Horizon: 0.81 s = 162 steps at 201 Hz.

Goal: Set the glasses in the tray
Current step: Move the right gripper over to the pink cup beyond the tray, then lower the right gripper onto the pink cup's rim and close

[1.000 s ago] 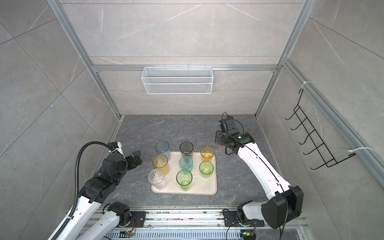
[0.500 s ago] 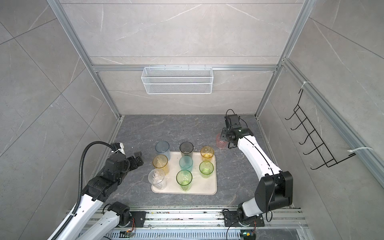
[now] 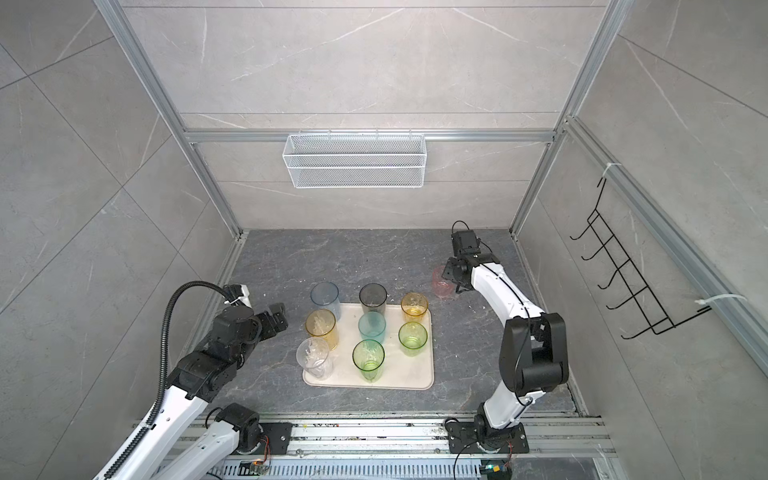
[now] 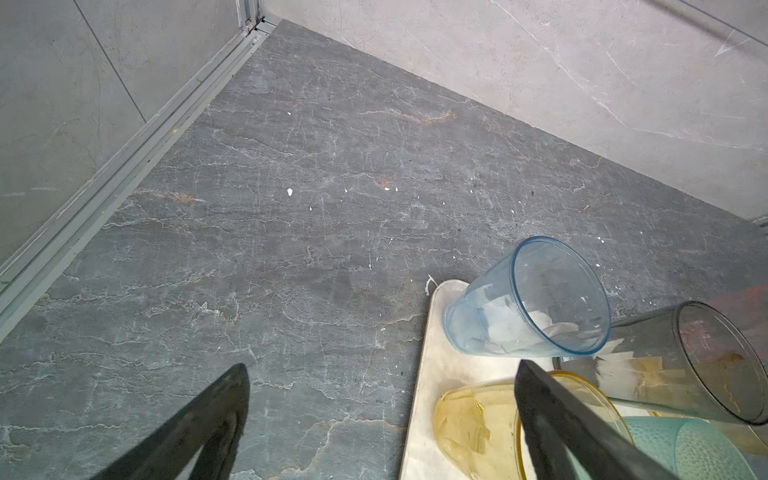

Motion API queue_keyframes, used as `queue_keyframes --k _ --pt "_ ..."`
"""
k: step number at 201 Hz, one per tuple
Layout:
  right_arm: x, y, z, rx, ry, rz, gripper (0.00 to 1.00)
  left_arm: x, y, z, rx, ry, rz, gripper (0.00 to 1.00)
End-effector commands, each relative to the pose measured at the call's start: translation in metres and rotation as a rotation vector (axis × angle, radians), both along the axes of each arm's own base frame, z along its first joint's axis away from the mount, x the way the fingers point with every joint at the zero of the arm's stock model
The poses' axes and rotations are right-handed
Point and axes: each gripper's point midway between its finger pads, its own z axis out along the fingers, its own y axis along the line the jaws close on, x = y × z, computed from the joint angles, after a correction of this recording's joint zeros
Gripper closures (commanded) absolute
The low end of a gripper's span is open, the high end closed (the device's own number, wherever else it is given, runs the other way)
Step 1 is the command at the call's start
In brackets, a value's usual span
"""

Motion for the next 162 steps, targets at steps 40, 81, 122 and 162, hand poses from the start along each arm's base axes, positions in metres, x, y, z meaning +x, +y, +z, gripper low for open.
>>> queue_keyframes --k 40,81,122,162 --pt "0.016 -0.004 -0.008 0.038 0.005 -0.027 0.39 0.006 -0.002 0.006 -0.005 -0.028 -0.004 0.0" --pt "0.019 -0.005 -0.024 0.051 0.037 -0.032 0.39 0.006 -0.002 0.005 -0.008 -0.025 -0.004 0.0" --pt "0.02 -0.006 -0.036 0.059 0.061 -0.033 0.41 0.007 -0.003 0.006 -0.009 -0.025 -0.004 0.0" --pt "0.021 -0.008 -0.045 0.06 0.081 -0.035 0.43 0.008 -0.003 0.004 -0.009 -0.018 -0.005 0.0"
